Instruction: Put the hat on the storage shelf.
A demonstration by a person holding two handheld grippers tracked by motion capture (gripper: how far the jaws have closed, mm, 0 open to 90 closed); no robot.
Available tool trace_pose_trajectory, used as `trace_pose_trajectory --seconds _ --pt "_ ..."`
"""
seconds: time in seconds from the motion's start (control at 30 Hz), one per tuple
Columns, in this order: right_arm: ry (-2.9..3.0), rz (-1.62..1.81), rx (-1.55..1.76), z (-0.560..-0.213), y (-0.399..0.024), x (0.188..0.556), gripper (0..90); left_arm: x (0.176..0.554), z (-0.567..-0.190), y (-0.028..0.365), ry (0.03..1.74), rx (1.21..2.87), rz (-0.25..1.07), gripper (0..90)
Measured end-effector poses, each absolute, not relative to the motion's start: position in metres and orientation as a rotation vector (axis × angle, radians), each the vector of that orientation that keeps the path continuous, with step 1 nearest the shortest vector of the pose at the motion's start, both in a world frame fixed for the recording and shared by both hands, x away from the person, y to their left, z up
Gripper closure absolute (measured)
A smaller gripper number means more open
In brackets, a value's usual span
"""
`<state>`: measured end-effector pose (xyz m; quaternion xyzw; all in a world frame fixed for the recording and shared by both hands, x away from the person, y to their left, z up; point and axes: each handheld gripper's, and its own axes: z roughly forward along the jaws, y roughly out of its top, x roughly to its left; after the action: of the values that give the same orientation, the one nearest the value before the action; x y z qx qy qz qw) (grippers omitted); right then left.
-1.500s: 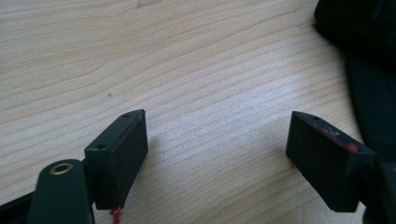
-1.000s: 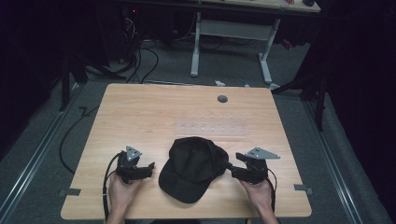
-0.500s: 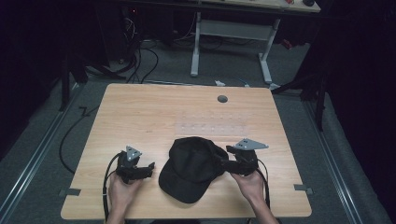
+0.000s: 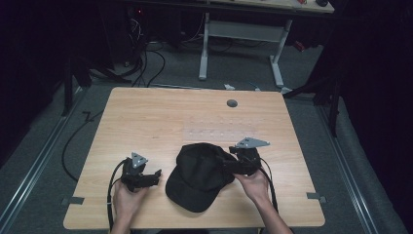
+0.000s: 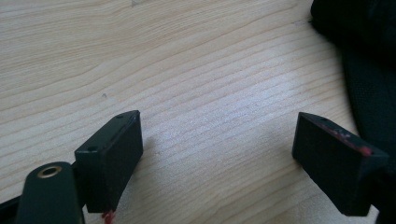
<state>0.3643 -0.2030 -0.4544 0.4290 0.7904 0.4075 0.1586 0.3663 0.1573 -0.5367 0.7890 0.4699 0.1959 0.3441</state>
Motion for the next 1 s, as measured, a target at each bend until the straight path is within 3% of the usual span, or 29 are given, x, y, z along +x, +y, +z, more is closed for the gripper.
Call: trace_pose_trajectory --seconds 0.6,1.0 --pt "2.31 1.104 1.292 -0.468 -0.189 0.386 46.5 0.366 -0.537 0.157 1.22 2.047 0.509 16.7" --pt "2.355 1.109 1.277 -0.471 -0.186 0.388 72.6 0.366 -0.537 0.158 1.22 2.045 0.507 17.0"
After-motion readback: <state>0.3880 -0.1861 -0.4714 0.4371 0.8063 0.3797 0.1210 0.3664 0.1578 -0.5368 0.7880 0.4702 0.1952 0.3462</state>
